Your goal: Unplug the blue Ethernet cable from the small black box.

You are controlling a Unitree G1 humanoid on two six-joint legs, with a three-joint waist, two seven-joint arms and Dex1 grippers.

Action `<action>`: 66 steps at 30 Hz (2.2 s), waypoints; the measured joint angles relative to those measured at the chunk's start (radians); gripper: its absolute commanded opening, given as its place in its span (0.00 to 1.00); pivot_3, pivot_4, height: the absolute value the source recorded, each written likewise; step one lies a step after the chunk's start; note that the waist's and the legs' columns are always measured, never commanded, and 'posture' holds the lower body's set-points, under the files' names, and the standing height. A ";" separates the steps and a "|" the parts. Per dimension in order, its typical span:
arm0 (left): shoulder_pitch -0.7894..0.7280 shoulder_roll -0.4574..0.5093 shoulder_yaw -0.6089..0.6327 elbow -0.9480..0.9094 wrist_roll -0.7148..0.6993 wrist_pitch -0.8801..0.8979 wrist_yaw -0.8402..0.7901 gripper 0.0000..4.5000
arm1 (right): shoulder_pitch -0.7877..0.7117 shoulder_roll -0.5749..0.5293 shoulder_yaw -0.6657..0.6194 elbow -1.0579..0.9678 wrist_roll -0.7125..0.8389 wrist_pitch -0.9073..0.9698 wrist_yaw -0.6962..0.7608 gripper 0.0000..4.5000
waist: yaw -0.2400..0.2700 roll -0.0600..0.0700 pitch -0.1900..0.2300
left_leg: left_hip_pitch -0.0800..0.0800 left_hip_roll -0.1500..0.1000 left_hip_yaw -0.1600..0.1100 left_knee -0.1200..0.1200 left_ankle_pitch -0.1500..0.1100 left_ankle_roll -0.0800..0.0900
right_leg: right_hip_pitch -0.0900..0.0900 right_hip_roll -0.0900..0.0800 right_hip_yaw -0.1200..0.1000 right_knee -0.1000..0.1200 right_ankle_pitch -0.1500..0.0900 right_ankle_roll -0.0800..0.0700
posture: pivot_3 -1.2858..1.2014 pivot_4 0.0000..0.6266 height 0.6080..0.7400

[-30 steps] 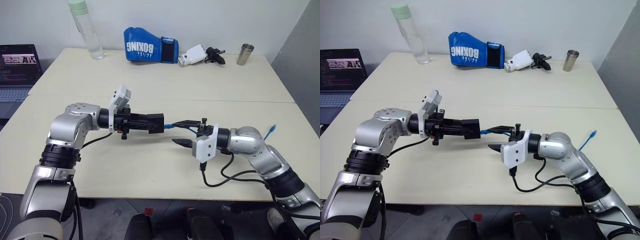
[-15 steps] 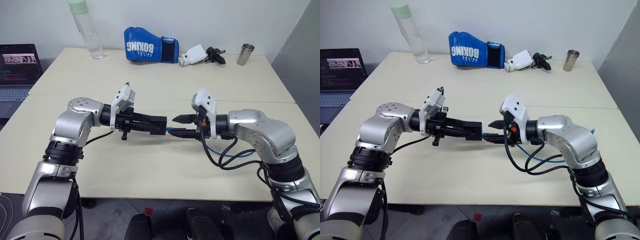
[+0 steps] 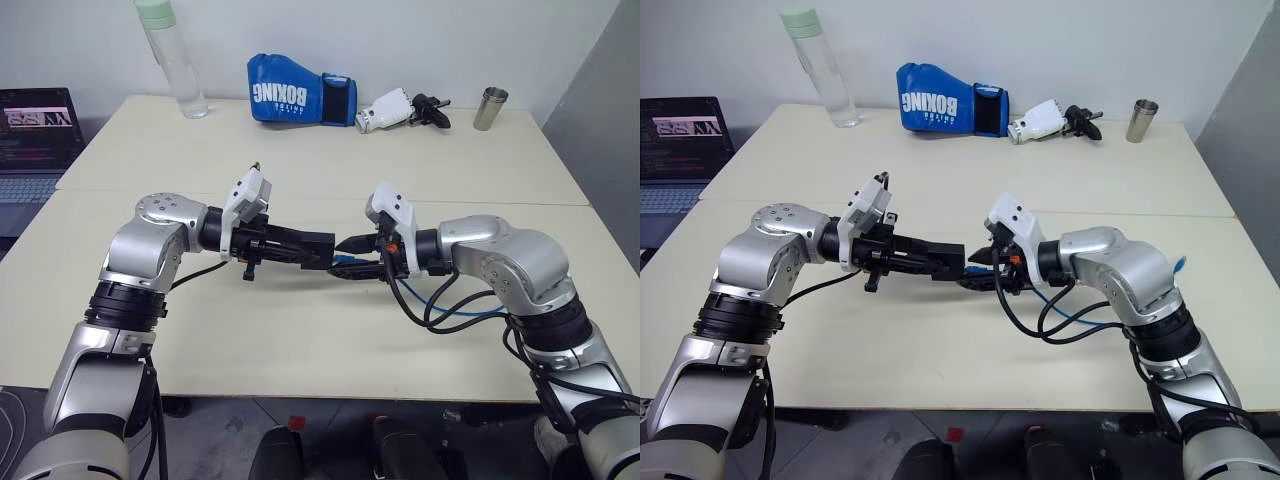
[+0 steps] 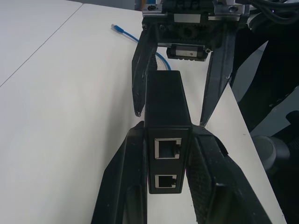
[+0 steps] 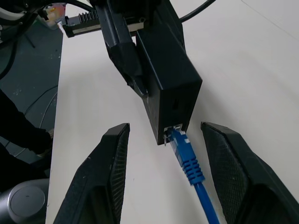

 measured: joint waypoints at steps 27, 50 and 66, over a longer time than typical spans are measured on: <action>0.000 0.019 -0.001 -0.062 -0.001 0.016 -0.057 0.17 | -0.040 -0.047 0.035 0.017 -0.020 -0.021 0.157 0.16 | 0.000 0.000 0.000 | 0.000 0.000 0.000 0.000 0.000 0.000 | 0.000 0.000 0.000 0.000 0.000 0.000 | 0.52 0.24 1.00; -0.009 0.022 0.000 -0.075 -0.004 0.030 -0.044 0.17 | -0.073 -0.064 0.057 0.072 -0.029 -0.019 0.195 0.47 | 0.000 0.000 0.000 | 0.000 0.000 -0.001 0.000 0.000 0.000 | 0.000 0.000 0.000 0.000 0.000 0.000 | 0.52 0.24 1.00; -0.009 0.023 -0.001 -0.075 -0.004 0.020 -0.044 0.17 | -0.103 -0.039 0.056 0.113 -0.023 -0.003 0.208 0.47 | 0.000 0.000 0.000 | 0.000 0.000 -0.001 0.000 0.000 0.000 | 0.000 0.000 0.000 -0.001 0.000 0.000 | 0.52 0.24 1.00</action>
